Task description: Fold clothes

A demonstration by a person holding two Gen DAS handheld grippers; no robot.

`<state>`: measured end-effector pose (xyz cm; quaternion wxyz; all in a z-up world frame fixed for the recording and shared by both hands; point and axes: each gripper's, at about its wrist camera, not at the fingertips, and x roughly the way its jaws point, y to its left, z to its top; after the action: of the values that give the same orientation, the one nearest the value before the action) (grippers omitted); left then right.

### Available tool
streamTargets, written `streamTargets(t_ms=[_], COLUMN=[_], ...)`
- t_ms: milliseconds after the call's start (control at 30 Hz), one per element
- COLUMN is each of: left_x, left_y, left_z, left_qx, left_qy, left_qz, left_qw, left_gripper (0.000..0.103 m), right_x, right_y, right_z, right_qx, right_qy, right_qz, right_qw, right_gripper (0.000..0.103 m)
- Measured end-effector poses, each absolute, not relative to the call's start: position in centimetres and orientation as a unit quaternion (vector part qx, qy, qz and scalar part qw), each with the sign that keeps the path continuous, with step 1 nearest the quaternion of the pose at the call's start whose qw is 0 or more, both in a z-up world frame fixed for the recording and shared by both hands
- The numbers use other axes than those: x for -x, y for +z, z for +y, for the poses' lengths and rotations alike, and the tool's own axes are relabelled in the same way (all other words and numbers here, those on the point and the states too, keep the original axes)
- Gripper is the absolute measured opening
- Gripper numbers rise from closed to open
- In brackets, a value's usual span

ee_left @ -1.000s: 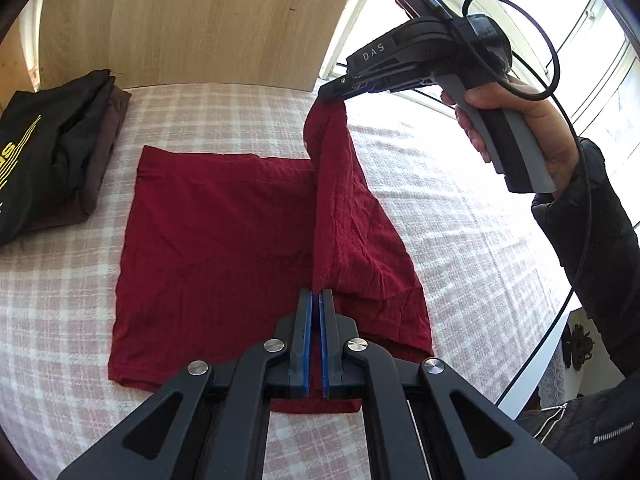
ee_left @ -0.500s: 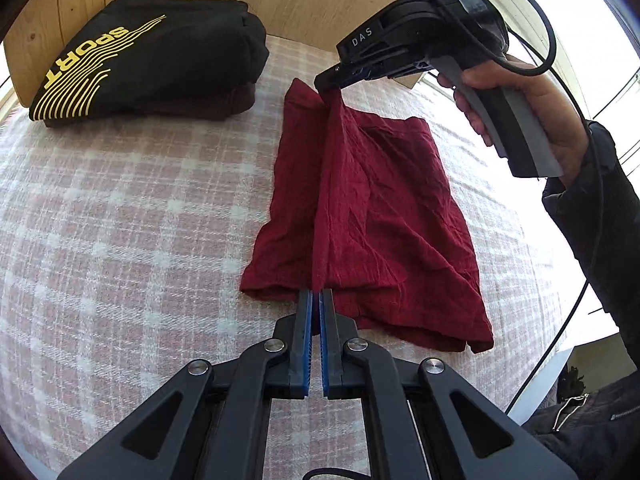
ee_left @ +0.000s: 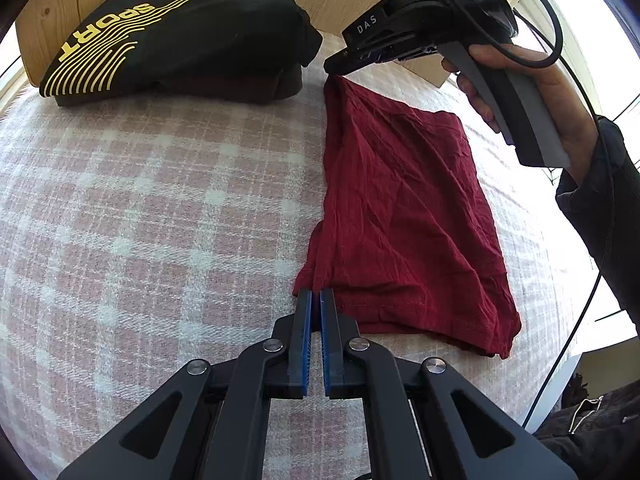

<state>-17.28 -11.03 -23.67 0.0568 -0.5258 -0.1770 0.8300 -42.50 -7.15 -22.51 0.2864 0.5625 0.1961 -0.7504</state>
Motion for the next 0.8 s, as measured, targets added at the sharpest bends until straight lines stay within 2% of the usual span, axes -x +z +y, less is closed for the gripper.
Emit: streamTargets(t_ms=[100, 200, 300, 367, 400, 433, 467, 800], left_x=[16.7, 16.0, 16.8, 18.6, 19.7, 20.7, 21.8, 29.2], left_y=[-22.5, -20.9, -18.9, -18.2, -18.3, -18.6, -18.8, -21.3], left_z=[-11.6, -12.1, -11.5, -10.4, -9.7, -9.0, -8.3, -4.9], left_qx=[0.526, 0.522, 0.511, 0.502, 0.502, 0.502, 0.502, 0.510], left_qy=[0.835, 0.840, 0.851, 0.856, 0.857, 0.856, 0.856, 0.849], left_qz=[-0.159, -0.145, -0.117, -0.102, -0.096, -0.089, -0.083, -0.040], left_qw=[0.040, 0.027, 0.039, 0.064, 0.073, 0.082, 0.091, 0.135], left_gripper=[0.003, 0.002, 0.003, 0.003, 0.004, 0.005, 0.006, 0.007], right_x=[42.1, 41.6, 41.0, 40.5, 40.3, 40.0, 39.6, 38.8], right_y=[-20.1, -18.1, -17.7, -18.7, -19.3, -19.9, -20.4, -22.1], right_z=[-5.2, -1.9, 1.2, 3.0, 3.9, 4.7, 5.5, 9.3], right_qx=[-0.546, -0.535, -0.535, -0.547, -0.554, -0.560, -0.566, -0.573], right_qy=[-0.762, -0.775, -0.784, -0.779, -0.776, -0.773, -0.771, -0.781], right_qz=[0.186, 0.187, 0.181, 0.171, 0.167, 0.162, 0.156, 0.100], right_qw=[0.294, 0.278, 0.259, 0.254, 0.252, 0.250, 0.246, 0.227], right_gripper=[0.025, 0.038, 0.038, 0.036, 0.025, 0.009, 0.005, 0.004])
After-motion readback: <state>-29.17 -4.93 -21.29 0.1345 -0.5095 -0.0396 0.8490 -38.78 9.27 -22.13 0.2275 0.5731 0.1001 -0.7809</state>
